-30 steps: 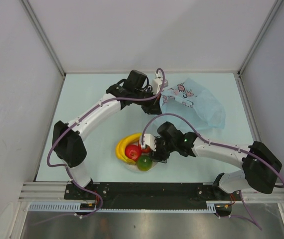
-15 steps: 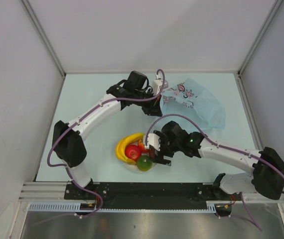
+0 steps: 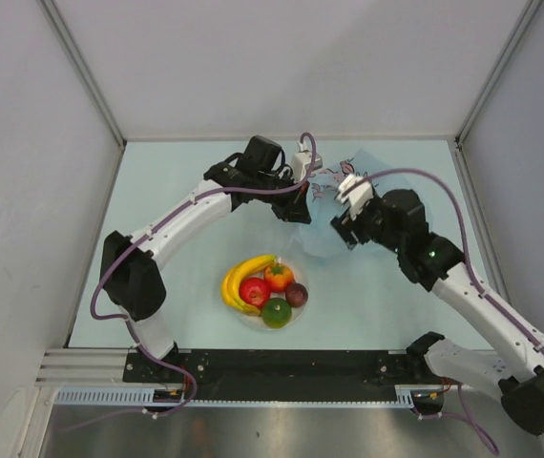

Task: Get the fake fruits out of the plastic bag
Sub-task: Adjust the plastic bag at the center of the board, then take out the fake fruit from the plastic bag, then place the fake fruit on the plate.

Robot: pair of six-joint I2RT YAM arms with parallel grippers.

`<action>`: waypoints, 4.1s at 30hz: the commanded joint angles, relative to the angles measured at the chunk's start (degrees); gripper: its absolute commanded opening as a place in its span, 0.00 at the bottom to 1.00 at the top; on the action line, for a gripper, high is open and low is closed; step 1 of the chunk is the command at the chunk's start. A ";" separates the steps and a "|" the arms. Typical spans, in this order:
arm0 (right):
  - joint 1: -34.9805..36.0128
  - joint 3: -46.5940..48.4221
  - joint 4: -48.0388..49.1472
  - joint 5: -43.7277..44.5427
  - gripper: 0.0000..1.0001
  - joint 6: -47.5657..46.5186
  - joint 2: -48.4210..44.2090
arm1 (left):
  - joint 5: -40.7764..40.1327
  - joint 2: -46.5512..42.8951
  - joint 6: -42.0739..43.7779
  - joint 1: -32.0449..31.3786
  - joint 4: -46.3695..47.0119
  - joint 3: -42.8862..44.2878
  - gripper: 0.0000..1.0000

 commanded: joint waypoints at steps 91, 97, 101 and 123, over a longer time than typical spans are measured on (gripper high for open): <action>-24.14 40.73 30.70 -6.20 0.29 4.99 66.62 | -16.73 -0.96 27.92 -2.91 7.17 2.12 0.00; -26.69 28.79 23.94 -21.49 0.28 15.34 49.74 | -15.94 4.05 16.56 1.31 11.74 6.69 0.00; -27.22 22.64 19.88 -31.68 0.28 17.39 43.32 | -16.47 6.86 14.45 2.62 12.62 10.82 0.00; -13.97 11.20 -4.55 -31.72 0.28 -2.38 16.25 | -19.28 2.42 3.21 5.44 12.27 17.88 0.89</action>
